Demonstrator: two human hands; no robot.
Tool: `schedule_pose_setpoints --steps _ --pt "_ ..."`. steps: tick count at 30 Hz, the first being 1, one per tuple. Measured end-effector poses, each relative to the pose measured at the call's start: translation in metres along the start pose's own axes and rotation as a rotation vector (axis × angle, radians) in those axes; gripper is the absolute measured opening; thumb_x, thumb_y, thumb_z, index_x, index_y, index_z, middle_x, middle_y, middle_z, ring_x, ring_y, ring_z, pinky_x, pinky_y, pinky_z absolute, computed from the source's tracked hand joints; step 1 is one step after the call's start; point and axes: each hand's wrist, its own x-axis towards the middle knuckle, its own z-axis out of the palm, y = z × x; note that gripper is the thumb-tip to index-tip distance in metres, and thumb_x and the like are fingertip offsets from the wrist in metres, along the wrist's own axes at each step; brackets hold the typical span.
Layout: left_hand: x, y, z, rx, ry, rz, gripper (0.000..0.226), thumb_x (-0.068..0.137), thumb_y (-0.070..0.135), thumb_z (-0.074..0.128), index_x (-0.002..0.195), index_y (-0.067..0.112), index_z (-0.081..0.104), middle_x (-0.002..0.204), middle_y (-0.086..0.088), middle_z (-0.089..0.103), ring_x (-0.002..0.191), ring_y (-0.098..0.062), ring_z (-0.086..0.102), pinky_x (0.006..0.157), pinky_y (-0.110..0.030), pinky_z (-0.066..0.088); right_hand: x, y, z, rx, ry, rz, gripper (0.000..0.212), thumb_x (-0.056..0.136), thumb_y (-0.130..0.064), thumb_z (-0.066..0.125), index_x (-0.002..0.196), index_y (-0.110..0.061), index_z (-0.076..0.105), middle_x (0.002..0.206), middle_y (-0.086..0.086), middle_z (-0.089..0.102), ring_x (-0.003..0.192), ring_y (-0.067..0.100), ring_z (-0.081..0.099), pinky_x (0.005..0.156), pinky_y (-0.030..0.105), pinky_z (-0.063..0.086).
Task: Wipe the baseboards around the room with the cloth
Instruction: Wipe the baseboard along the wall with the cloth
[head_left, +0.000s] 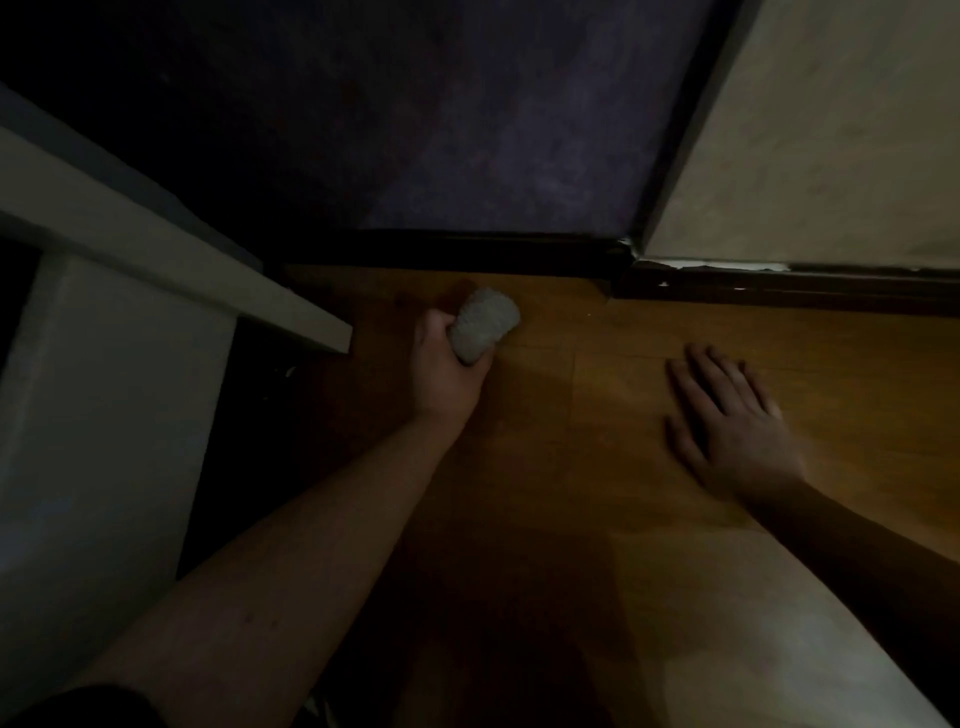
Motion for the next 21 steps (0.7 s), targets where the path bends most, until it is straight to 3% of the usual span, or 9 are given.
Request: schedule_pose_setpoints --steps 6,10,13,21 --pt "0.017 -0.001 -0.010 -0.108 0.119 -0.134 0.047 0.085 0.016 0.075 0.122 0.010 0.047 0.118 -0.009 0.062 0.107 -0.023 0.061 0.079 -0.022 0.042 -0.001 -0.003 0.000 0.008 0.026 -0.006 0.069 0.098 -0.059 0.014 0.157 -0.026 0.006 0.165 0.002 0.002 0.151 0.017 -0.003 0.122 0.047 0.007" --pt "0.032 -0.011 -0.022 -0.027 0.225 -0.208 0.068 0.087 0.020 0.071 0.145 0.020 0.036 0.132 -0.009 0.060 0.117 -0.025 0.059 0.092 -0.029 0.046 -0.001 0.000 0.003 0.030 0.072 -0.026 0.067 0.098 -0.055 0.020 0.157 -0.023 0.017 0.163 0.005 0.013 0.151 0.019 0.006 0.122 0.043 0.007" --pt "0.047 -0.010 -0.023 -0.007 0.236 -0.245 0.063 0.088 0.018 0.068 0.145 0.021 0.041 0.135 -0.007 0.058 0.121 -0.025 0.057 0.100 -0.034 0.045 0.002 0.000 0.001 0.037 0.082 -0.017 0.067 0.097 -0.056 0.020 0.157 -0.024 0.017 0.163 0.004 0.014 0.151 0.017 0.004 0.122 0.042 0.007" --pt "0.045 0.027 0.014 -0.171 0.239 -0.373 0.051 0.088 0.014 0.067 0.136 0.012 0.051 0.126 -0.012 0.063 0.115 -0.029 0.060 0.090 -0.032 0.047 0.002 0.001 0.004 0.048 0.095 -0.055 0.068 0.098 -0.055 0.019 0.155 -0.020 0.024 0.162 0.007 0.020 0.150 0.023 0.013 0.121 0.047 0.013"
